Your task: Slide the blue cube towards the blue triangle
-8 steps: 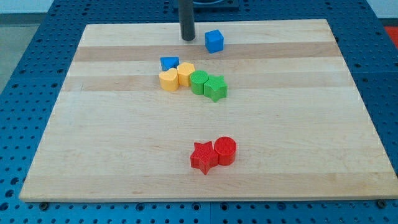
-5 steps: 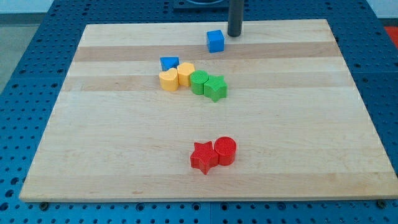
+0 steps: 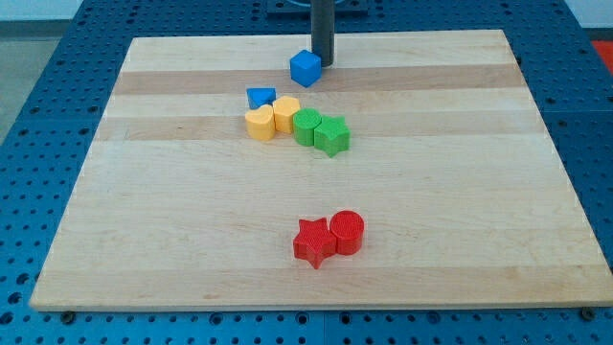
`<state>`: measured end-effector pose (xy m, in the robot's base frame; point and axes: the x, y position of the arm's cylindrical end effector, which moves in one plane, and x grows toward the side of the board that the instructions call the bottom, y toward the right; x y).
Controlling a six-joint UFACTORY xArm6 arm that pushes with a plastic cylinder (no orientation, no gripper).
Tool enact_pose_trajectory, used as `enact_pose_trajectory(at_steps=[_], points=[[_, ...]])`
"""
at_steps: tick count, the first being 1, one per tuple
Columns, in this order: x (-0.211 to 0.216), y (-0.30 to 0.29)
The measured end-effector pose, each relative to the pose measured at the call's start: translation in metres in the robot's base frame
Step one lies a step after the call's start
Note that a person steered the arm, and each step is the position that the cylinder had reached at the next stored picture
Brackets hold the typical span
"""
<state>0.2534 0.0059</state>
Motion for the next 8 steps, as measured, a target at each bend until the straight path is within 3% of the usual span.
enact_pose_trajectory(at_steps=[4,7,8], points=[[-0.007,-0.001],[0.026,-0.002],[0.014,-0.002]])
